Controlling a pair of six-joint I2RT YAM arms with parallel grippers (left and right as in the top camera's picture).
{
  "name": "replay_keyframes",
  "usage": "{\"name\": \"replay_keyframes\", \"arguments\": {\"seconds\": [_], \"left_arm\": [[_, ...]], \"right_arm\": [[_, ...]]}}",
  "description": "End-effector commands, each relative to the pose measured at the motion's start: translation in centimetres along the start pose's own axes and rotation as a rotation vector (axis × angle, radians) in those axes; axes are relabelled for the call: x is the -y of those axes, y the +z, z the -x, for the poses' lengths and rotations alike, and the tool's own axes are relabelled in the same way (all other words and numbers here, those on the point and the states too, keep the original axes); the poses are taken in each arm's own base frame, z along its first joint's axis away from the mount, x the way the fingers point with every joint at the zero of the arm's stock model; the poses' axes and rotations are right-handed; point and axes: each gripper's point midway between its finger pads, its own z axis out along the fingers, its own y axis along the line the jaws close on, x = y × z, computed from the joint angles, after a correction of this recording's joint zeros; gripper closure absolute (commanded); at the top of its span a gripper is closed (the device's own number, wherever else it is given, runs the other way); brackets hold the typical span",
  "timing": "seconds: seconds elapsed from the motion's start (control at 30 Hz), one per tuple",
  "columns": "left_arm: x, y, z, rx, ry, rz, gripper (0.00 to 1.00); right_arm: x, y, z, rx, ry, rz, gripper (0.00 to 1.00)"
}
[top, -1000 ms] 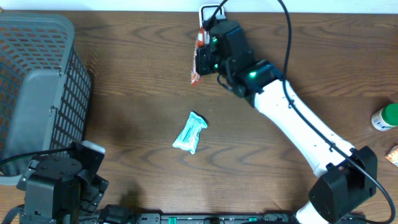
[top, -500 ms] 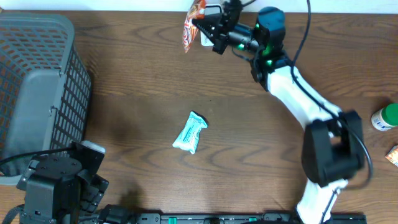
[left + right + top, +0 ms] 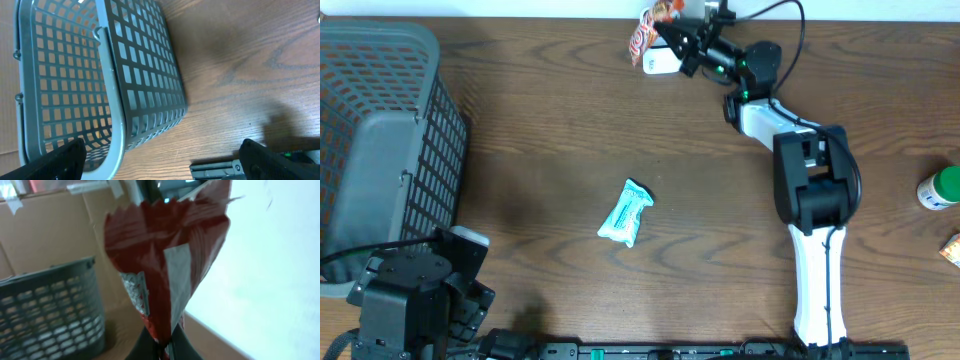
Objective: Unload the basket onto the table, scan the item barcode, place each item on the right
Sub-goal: 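Hold the TOP bar barcode in front of the scanner window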
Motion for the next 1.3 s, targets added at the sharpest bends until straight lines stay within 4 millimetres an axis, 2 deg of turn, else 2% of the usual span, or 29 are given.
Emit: {"name": "replay_keyframes", "arguments": {"seconds": [0.0, 0.1, 0.2, 0.33, 0.7, 0.97, 1.17, 1.27], "left_arm": [[-0.1, -0.1, 0.0, 0.003, -0.015, 0.003, 0.02], [-0.1, -0.1, 0.0, 0.004, -0.016, 0.003, 0.02], [-0.1, -0.1, 0.0, 0.003, -0.015, 0.003, 0.02], [-0.1, -0.1, 0.0, 0.003, -0.016, 0.003, 0.02], [-0.1, -0.1, 0.0, 0.004, -0.016, 0.003, 0.02], [-0.1, -0.1, 0.0, 0.003, -0.015, 0.003, 0.02], [-0.1, -0.1, 0.0, 0.003, -0.015, 0.003, 0.02], [-0.1, -0.1, 0.0, 0.004, -0.015, 0.003, 0.02]], "right_arm": [[3.3, 0.8, 1.7, 0.073, -0.020, -0.069, 0.99], [6.1, 1.2, 0.5, 0.072, 0.010, -0.131, 0.99], [7.7, 1.2, -0.4, 0.085, 0.006, -0.147, 0.99], [9.5, 0.4, -1.3, 0.103, 0.015, -0.198, 0.99], [12.5, -1.7, -4.0, 0.014, -0.019, -0.285, 0.99], [13.4, -2.0, -6.0, -0.061, -0.021, -0.320, 0.99], [14.5, -2.9, -9.1, -0.186, -0.043, -0.359, 0.99], [15.1, -3.6, -9.3, -0.203, -0.043, -0.375, 0.99]]}}
